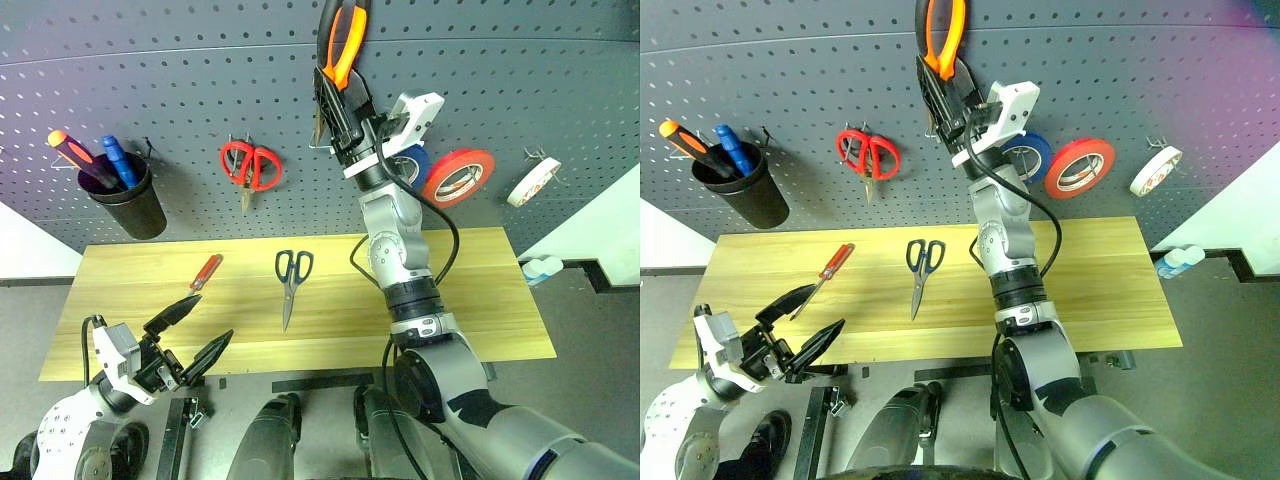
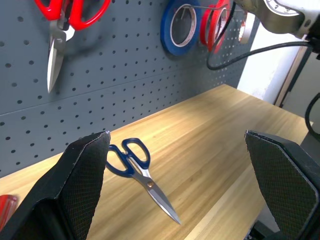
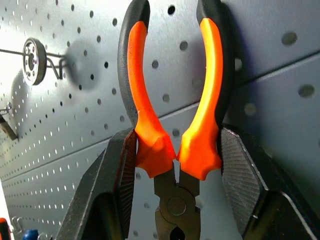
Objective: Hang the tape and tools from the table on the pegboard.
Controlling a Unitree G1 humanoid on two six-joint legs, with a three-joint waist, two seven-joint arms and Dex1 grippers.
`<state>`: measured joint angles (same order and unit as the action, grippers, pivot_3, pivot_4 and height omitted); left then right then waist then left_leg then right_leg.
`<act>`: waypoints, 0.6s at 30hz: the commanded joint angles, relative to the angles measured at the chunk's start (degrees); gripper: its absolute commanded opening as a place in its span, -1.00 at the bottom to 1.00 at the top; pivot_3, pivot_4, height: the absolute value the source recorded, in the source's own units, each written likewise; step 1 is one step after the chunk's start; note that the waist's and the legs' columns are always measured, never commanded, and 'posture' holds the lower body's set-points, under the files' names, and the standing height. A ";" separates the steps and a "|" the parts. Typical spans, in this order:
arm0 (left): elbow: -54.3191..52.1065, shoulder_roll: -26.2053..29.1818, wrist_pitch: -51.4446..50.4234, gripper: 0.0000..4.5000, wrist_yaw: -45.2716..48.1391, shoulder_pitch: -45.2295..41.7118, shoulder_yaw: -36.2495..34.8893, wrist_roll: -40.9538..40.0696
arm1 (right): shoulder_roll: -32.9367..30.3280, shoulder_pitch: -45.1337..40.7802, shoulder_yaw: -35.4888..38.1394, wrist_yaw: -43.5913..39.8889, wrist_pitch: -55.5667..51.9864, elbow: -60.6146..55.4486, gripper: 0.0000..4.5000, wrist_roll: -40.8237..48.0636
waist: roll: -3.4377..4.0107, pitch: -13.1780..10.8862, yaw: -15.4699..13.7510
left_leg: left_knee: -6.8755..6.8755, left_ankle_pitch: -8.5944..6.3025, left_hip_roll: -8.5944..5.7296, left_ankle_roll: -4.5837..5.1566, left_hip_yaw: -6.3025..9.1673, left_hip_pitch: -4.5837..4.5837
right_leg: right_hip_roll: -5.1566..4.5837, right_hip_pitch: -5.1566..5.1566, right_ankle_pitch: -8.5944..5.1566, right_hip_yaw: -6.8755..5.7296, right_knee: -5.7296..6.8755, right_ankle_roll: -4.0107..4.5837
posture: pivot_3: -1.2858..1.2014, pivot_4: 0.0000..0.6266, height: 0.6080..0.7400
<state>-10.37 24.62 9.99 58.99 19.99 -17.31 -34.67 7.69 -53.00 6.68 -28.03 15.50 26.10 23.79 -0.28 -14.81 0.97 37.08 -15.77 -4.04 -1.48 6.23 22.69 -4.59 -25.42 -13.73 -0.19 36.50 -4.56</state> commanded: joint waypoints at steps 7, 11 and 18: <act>-4.08 0.01 -1.25 1.00 -1.57 1.27 0.25 -0.45 | 0.27 -4.98 1.29 1.55 9.88 9.92 -0.08 -3.45 | 0.00 0.00 0.11 | 0.03 0.04 0.00 -0.06 -0.03 -0.20 | 0.00 0.10 0.00 0.04 0.17 0.01 | 0.10 -0.22 1.00; -4.89 0.21 -1.59 1.00 -2.09 1.66 0.38 -0.48 | 0.26 -6.90 1.88 1.54 12.31 13.99 -0.08 -3.58 | 0.00 0.00 0.16 | 0.07 0.12 0.00 -0.18 -0.03 -0.29 | 0.01 0.08 -0.01 0.07 0.48 0.04 | 0.10 -0.22 1.00; -6.33 0.33 -2.43 1.00 -3.06 2.12 0.23 -0.46 | -0.61 -9.08 2.88 1.18 12.74 16.73 -0.08 -3.15 | 0.00 -0.01 0.11 | 0.08 0.49 0.02 -0.17 -0.02 -0.33 | 0.04 0.08 0.11 0.07 0.57 0.24 | 0.10 -0.22 1.00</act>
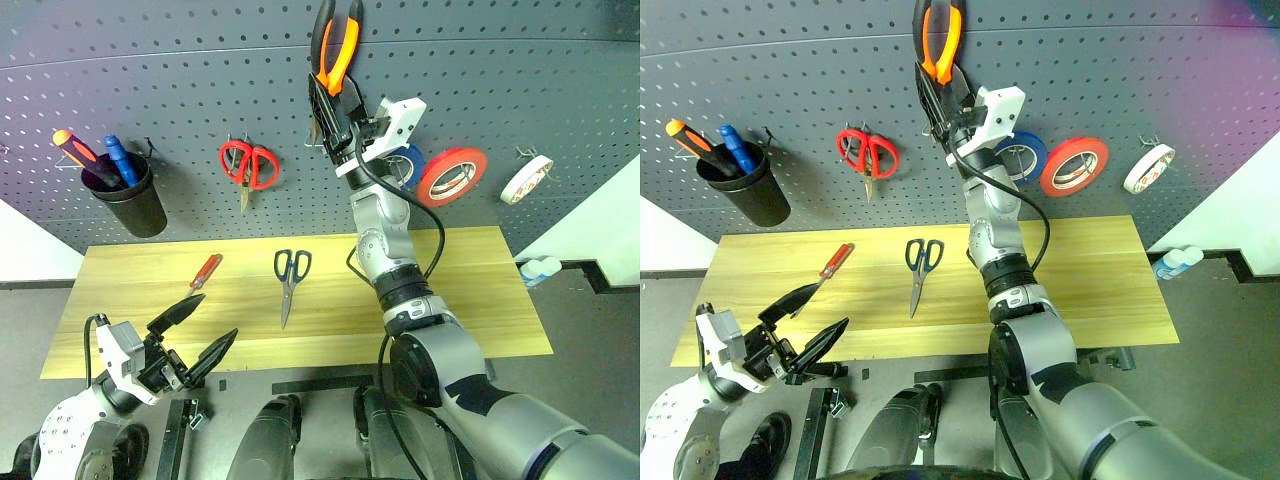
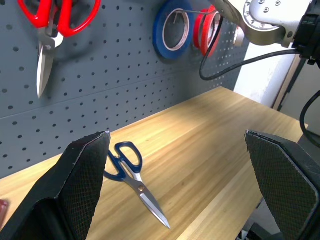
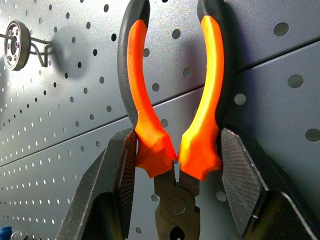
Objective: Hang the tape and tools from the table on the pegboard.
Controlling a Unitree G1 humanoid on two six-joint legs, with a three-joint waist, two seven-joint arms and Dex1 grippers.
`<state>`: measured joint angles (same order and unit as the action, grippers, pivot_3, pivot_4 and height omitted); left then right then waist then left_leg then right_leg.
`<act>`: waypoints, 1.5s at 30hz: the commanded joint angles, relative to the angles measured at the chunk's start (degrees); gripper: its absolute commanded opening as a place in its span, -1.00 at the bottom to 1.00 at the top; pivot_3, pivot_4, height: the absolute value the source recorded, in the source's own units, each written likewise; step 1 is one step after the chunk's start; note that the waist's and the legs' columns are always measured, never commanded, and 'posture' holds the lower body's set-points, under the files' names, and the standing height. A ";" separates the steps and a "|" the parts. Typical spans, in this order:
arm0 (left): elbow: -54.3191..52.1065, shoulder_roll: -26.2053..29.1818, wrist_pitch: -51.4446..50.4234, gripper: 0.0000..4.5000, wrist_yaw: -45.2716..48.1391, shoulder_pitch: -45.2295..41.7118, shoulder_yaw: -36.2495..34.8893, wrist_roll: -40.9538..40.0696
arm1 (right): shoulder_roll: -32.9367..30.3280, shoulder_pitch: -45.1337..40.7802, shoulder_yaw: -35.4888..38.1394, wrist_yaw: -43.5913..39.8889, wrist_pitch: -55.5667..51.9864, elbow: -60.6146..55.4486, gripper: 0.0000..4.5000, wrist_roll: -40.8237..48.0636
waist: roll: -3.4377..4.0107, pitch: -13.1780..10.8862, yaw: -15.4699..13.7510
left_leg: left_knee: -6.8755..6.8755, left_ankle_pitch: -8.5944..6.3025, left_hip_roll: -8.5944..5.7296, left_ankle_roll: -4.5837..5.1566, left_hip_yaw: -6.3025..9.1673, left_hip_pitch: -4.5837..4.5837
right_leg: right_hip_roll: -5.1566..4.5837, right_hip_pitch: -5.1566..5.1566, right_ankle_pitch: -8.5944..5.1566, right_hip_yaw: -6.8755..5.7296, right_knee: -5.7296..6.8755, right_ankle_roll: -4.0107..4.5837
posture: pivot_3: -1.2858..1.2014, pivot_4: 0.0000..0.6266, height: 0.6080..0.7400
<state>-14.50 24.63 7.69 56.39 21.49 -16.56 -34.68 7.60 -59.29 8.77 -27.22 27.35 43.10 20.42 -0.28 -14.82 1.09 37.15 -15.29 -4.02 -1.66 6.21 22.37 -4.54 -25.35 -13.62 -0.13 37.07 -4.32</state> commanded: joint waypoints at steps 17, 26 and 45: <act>-4.34 0.29 -1.47 1.00 -1.89 0.65 -0.35 -0.75 | -0.90 -1.09 0.50 -0.87 -3.47 -7.48 -0.08 2.05 | 0.00 -0.01 -0.15 | -0.03 0.07 0.00 0.01 0.01 0.01 | 0.00 -0.02 0.02 0.00 0.00 0.03 | 0.10 -0.22 1.00; -4.49 0.24 -1.81 1.00 -1.86 0.26 -0.17 -0.58 | -0.25 0.95 -0.11 -0.21 -5.75 -11.34 -0.08 1.87 | 0.00 -0.01 -0.09 | -0.21 0.06 0.00 0.02 0.02 0.04 | -0.02 -0.08 0.02 -0.01 -0.07 0.02 | 0.10 -0.24 1.00; -6.85 0.24 -2.39 1.00 -3.15 1.45 0.07 -0.42 | -2.26 -2.20 -1.23 2.63 11.53 8.48 -0.08 -8.32 | -0.01 -0.01 -0.15 | -0.17 0.06 -0.01 0.01 0.02 0.03 | -0.01 -0.06 0.01 -0.02 -0.07 0.03 | 0.12 -0.21 1.00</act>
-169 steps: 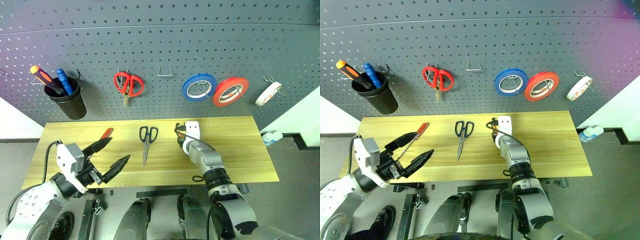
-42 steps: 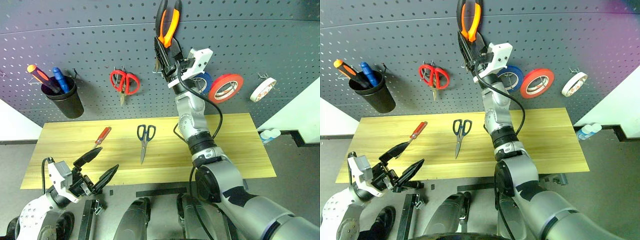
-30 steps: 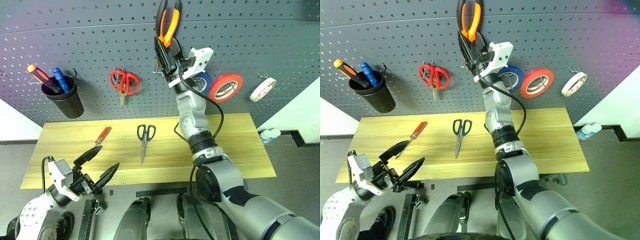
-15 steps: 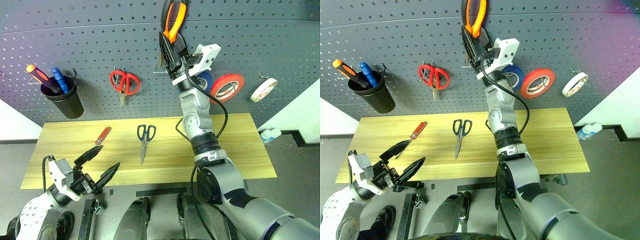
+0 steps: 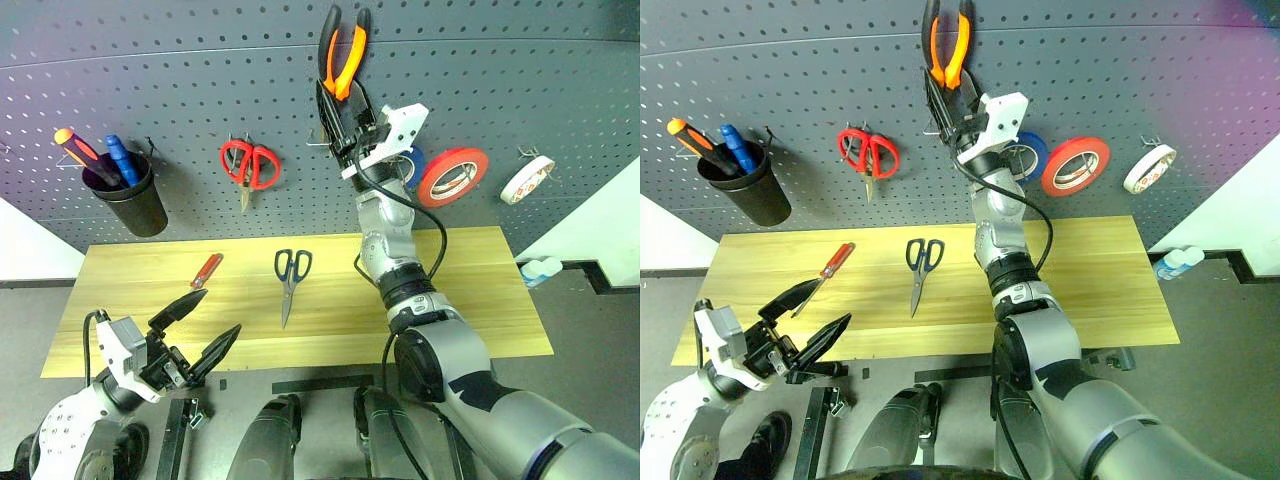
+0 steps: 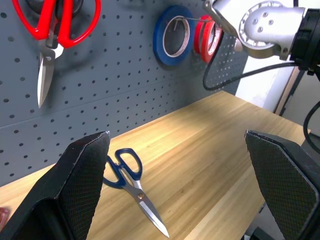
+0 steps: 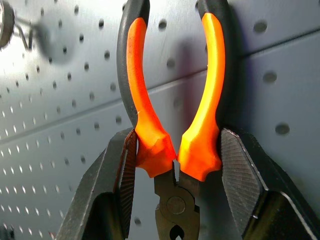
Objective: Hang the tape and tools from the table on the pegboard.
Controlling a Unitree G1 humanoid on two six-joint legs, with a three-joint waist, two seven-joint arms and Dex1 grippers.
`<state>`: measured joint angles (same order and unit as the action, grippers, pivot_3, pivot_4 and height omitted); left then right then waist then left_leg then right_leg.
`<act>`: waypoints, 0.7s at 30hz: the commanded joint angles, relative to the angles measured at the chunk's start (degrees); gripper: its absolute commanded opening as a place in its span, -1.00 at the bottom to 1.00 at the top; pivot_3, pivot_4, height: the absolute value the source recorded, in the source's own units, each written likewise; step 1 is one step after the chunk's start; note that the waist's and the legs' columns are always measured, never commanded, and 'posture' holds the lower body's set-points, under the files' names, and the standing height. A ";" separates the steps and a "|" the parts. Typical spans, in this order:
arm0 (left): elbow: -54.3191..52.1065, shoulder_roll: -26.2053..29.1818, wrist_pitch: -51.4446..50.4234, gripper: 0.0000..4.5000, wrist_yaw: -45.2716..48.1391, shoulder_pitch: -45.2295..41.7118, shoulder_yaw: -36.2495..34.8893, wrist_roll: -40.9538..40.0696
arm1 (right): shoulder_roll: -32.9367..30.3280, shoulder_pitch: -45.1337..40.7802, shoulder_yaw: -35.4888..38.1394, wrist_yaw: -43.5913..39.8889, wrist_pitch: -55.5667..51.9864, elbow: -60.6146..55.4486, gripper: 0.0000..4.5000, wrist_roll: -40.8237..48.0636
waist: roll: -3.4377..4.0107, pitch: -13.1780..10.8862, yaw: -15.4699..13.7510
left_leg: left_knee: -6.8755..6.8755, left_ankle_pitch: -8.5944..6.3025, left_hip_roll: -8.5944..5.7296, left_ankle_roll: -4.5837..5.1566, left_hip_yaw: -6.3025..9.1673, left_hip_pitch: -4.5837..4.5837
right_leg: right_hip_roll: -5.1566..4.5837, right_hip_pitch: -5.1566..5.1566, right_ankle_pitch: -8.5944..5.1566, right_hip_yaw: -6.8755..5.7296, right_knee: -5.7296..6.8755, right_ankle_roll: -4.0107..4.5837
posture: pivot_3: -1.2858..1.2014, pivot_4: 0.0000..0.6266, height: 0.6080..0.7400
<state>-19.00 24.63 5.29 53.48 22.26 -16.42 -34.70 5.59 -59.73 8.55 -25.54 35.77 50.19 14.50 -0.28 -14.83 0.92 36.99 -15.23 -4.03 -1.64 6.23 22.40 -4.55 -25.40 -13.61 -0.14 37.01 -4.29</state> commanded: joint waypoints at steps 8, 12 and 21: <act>-3.09 0.11 -0.25 1.00 -0.76 1.36 0.13 -0.46 | -2.18 -0.22 -4.69 7.98 7.54 6.42 -0.08 -12.08 | -0.01 -0.02 -0.07 | -0.04 0.00 0.00 0.00 0.00 0.01 | -0.01 -0.01 -0.01 0.00 -0.02 0.01 | 0.12 -0.18 1.00; -3.03 0.14 -0.15 1.00 -0.83 1.45 0.19 -0.43 | -1.84 -0.32 -4.07 7.06 6.59 7.91 0.34 -10.57 | -0.03 -0.03 -0.01 | -0.04 0.00 -0.01 0.00 0.00 0.02 | -0.02 -0.01 -0.08 0.00 -0.03 0.14 | 0.13 -0.19 1.00; -2.65 -0.10 0.17 1.00 -0.87 1.52 0.59 -0.26 | -2.02 0.11 -3.96 8.64 6.97 7.41 0.98 -10.94 | -0.03 -0.03 -0.10 | 0.11 0.08 -0.01 0.05 0.02 0.01 | 0.00 0.07 -0.11 0.00 -0.01 0.20 | 0.12 -0.19 1.00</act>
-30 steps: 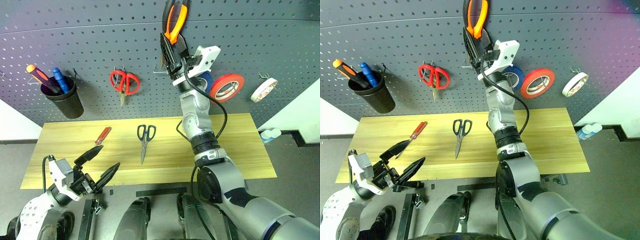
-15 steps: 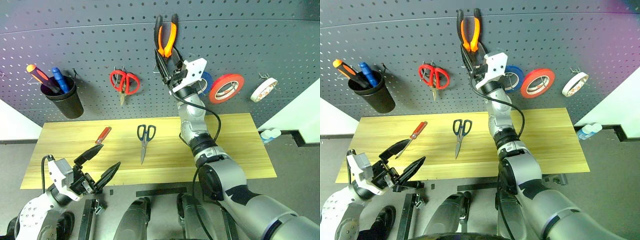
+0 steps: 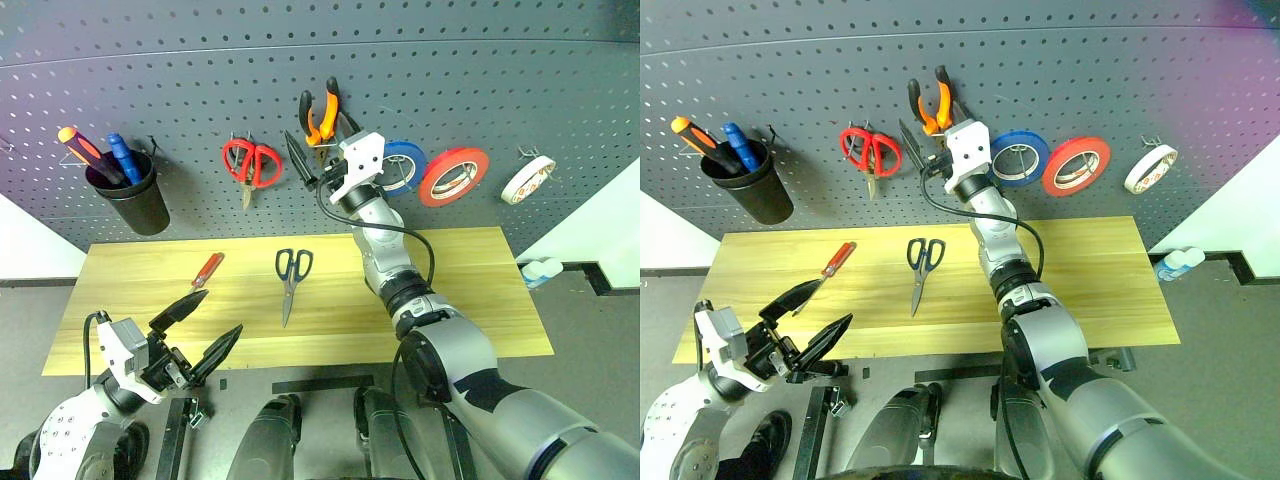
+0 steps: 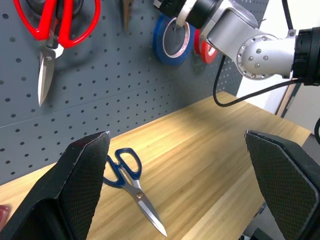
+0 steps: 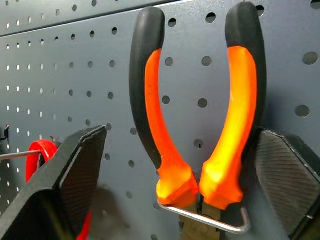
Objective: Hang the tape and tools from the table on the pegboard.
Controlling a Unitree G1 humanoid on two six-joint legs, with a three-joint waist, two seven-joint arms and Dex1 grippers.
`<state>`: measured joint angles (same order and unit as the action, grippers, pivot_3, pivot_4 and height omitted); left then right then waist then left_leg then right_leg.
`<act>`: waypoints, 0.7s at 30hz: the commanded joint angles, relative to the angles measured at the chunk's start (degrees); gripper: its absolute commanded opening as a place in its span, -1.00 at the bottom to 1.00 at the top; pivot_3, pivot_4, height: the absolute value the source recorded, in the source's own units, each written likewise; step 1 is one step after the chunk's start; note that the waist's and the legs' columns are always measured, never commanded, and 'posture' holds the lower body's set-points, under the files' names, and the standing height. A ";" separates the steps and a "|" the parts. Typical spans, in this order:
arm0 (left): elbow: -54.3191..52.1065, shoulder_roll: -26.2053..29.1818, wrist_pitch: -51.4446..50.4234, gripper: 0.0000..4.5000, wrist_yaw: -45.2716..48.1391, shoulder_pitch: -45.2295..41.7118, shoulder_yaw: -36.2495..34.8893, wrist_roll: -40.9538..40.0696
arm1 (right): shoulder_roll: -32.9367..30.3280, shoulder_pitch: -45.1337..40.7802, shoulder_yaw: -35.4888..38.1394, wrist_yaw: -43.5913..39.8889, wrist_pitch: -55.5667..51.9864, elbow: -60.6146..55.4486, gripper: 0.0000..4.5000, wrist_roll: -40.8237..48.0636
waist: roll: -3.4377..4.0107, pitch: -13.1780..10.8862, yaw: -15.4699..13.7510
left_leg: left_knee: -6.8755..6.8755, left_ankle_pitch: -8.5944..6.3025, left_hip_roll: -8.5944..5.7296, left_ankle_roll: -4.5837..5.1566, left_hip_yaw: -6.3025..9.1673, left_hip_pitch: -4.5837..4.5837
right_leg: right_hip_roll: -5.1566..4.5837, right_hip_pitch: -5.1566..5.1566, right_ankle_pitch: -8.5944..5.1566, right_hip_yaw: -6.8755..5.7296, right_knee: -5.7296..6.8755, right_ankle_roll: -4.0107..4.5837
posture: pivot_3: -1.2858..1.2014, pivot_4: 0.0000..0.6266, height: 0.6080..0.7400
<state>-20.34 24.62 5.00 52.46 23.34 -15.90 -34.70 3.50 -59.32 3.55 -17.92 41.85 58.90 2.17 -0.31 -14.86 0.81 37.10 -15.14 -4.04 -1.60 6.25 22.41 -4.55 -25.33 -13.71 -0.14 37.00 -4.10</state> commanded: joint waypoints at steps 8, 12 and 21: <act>-1.31 -0.22 0.77 1.00 -0.08 0.52 0.22 -0.34 | 1.40 3.25 1.29 0.30 6.92 -9.93 0.98 4.76 | -0.01 -0.01 -0.03 | -0.13 0.00 0.00 0.00 0.01 0.00 | -0.01 -0.03 0.04 0.00 -0.03 -0.09 | 0.13 -0.18 1.00; -1.31 -0.16 0.83 1.00 0.09 0.61 0.15 -0.51 | 1.78 5.93 0.68 1.52 6.21 -15.76 0.98 5.03 | 0.00 -0.02 0.07 | -0.20 -0.01 0.00 0.01 0.01 0.01 | -0.01 -0.04 0.07 0.00 -0.07 -0.16 | 0.12 -0.16 1.00; 0.03 0.00 0.97 1.00 0.58 -0.78 0.01 -0.70 | -0.20 14.84 -0.13 3.81 -2.54 -35.98 0.98 6.39 | 0.00 -0.02 -0.10 | -0.25 -0.01 0.00 0.01 0.03 0.02 | -0.02 -0.06 -0.01 0.00 -0.12 -0.07 | 0.10 -0.19 1.00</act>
<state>-20.07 24.48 5.29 52.58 22.37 -15.28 -34.73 3.77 -45.46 4.15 -14.36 41.40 28.89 7.78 -0.31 -14.88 0.71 36.85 -15.15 -4.04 -1.59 6.28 22.43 -4.58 -25.39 -13.72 -0.15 36.87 -4.18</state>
